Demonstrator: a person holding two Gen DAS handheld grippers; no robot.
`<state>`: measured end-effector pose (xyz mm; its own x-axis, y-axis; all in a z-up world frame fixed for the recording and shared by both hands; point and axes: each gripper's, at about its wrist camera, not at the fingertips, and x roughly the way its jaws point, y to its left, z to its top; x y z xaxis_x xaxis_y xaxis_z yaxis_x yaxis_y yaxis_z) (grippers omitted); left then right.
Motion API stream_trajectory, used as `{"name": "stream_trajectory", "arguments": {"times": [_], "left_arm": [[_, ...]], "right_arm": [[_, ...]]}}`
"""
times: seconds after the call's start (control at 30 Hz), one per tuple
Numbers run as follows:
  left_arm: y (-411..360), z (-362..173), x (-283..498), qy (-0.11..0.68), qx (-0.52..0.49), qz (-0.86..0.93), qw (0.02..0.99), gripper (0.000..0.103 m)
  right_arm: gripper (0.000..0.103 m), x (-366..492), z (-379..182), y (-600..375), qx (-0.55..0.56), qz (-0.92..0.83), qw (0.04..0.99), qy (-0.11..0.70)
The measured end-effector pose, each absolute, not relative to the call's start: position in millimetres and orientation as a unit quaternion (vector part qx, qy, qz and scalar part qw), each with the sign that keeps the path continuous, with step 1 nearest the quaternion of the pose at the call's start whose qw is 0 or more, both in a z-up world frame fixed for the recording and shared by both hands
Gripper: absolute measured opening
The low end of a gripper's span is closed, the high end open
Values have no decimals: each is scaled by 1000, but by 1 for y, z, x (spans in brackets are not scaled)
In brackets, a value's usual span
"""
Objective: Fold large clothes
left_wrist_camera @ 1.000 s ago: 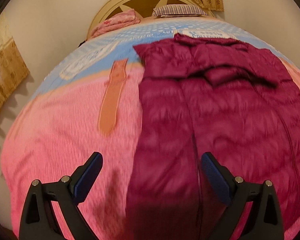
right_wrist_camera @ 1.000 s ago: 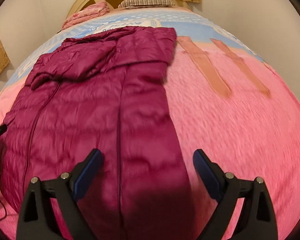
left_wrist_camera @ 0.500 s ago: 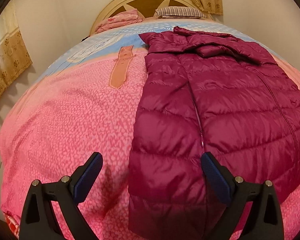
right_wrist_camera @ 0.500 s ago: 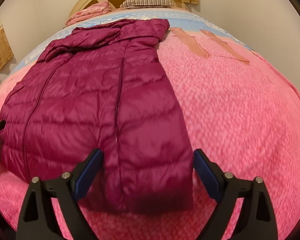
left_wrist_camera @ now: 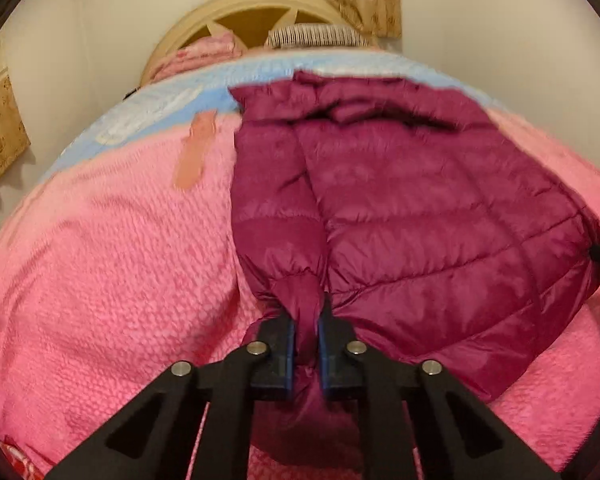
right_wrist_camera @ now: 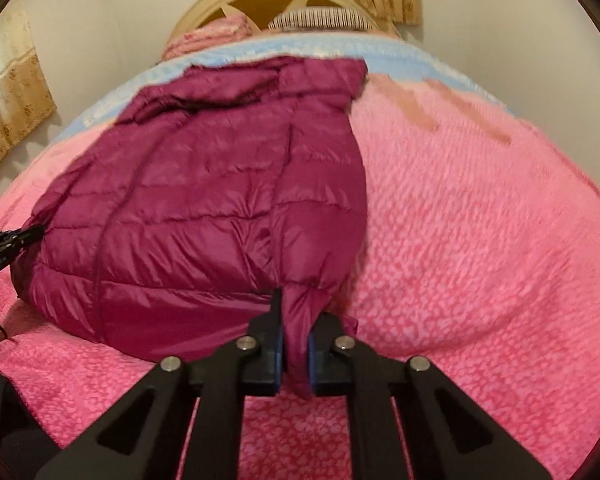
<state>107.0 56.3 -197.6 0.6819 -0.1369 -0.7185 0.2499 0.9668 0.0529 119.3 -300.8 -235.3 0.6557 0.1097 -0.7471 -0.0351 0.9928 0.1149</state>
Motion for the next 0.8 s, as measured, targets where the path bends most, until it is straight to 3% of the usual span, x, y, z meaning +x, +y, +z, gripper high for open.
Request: {"name": "stream_trajectory", "arguments": {"times": [0.5, 0.6, 0.8], "left_arm": [[87, -49, 18, 218, 53, -161, 961, 4], [81, -47, 31, 207, 69, -155, 964, 4], [64, -76, 134, 233, 80, -120, 962, 4]], "right_arm": [[6, 23, -78, -299, 41, 58, 971, 229], [6, 31, -71, -299, 45, 51, 975, 212], [6, 112, -95, -308, 62, 15, 974, 216]]}}
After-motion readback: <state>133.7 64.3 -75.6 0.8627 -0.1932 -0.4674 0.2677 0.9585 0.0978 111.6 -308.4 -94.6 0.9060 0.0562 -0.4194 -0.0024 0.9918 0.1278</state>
